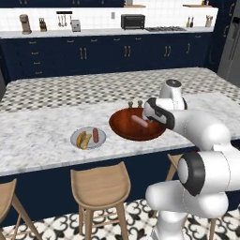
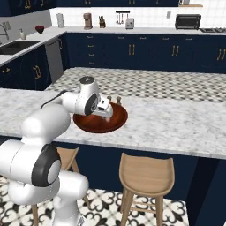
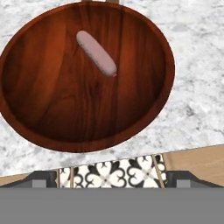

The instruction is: Place one bun and one sausage from the bowl on each plate.

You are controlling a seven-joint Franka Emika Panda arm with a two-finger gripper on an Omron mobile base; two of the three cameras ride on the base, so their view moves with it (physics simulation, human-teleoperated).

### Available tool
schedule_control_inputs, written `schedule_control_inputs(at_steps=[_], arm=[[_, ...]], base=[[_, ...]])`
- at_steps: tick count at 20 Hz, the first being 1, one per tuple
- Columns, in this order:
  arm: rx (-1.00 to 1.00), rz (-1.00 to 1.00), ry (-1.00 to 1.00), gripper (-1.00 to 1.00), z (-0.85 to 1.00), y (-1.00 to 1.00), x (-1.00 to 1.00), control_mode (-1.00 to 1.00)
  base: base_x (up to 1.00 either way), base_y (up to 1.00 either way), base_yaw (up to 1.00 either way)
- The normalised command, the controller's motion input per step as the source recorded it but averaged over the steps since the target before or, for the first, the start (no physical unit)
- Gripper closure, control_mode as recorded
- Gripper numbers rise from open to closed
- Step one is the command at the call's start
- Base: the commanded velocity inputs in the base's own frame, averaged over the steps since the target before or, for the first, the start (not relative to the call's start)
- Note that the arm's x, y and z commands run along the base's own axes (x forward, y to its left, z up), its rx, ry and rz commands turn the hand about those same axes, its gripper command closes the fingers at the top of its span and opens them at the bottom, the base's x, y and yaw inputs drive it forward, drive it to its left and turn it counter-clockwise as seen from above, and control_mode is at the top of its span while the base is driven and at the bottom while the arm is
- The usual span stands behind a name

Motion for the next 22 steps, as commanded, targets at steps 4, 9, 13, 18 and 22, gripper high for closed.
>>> schedule_control_inputs(at_steps=[4,9,13,18,22], arm=[[0.00,0.00,0.00,-1.00,0.00,0.00,0.00,1.00],[0.01,0.05,0.00,-1.00,-0.12,0.01,1.00,-1.00],[-0.01,0.11,0.07,-1.00,-0.41,0.15,1.00,-1.00],[-0.03,0.08,0.12,-1.00,-0.47,0.10,0.91,-1.00],[0.00,0.03,0.01,-1.00,-0.32,0.03,0.61,-1.00]], base=[[0.72,0.00,0.00],[0.00,0.00,0.00],[0.00,0.00,0.00],[0.00,0.00,0.00],[0.00,0.00,0.00]])
